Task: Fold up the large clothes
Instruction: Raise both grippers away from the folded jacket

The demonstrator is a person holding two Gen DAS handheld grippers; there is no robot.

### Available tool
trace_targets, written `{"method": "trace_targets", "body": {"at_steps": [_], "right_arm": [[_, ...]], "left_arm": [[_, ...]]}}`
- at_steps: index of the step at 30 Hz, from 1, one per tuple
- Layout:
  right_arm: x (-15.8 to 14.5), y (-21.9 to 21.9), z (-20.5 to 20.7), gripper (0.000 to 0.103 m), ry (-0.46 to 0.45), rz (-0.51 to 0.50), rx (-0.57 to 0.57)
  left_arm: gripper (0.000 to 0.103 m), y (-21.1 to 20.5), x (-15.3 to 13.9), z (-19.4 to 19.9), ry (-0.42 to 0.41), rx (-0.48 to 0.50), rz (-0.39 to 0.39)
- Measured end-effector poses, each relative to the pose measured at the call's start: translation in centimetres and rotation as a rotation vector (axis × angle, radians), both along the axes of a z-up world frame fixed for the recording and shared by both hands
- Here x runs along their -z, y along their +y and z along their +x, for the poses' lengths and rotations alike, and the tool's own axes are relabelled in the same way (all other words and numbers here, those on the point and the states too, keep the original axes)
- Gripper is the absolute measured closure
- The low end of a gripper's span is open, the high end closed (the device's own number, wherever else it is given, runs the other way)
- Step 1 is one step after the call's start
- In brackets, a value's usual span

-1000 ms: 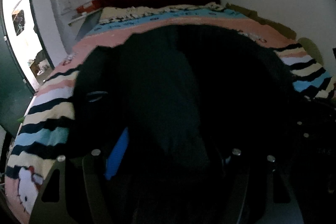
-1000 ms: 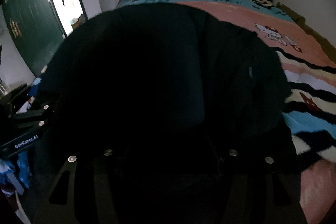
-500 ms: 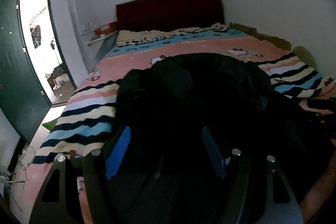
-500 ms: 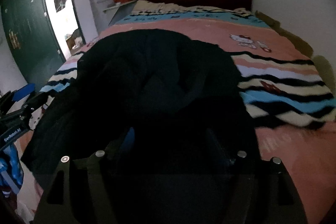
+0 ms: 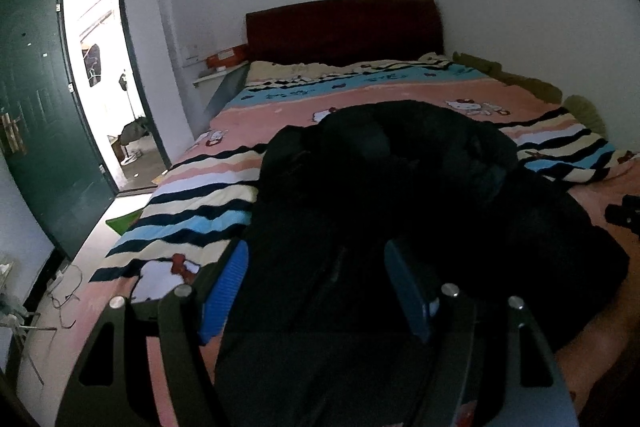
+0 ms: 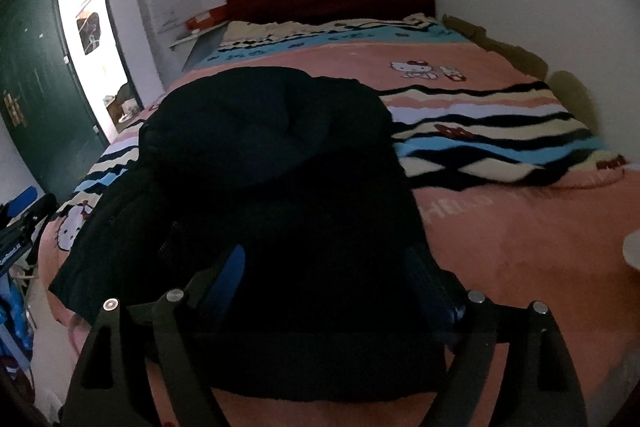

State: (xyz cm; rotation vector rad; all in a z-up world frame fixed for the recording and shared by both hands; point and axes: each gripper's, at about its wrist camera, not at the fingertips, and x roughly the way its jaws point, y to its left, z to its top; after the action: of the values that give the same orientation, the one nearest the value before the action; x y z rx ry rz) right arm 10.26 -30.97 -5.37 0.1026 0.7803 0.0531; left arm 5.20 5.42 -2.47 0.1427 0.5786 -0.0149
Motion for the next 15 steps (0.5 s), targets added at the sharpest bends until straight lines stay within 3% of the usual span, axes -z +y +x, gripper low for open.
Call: {"method": "trace_targets", "body": {"at_steps": [15], "right_arm": [[0.8, -3.2, -2.1, 0.013, -0.004, 0.031, 0.073]], "left_arm": [[0.033, 3.3, 1.9, -1.1, 0.052, -0.086, -0.016]]}}
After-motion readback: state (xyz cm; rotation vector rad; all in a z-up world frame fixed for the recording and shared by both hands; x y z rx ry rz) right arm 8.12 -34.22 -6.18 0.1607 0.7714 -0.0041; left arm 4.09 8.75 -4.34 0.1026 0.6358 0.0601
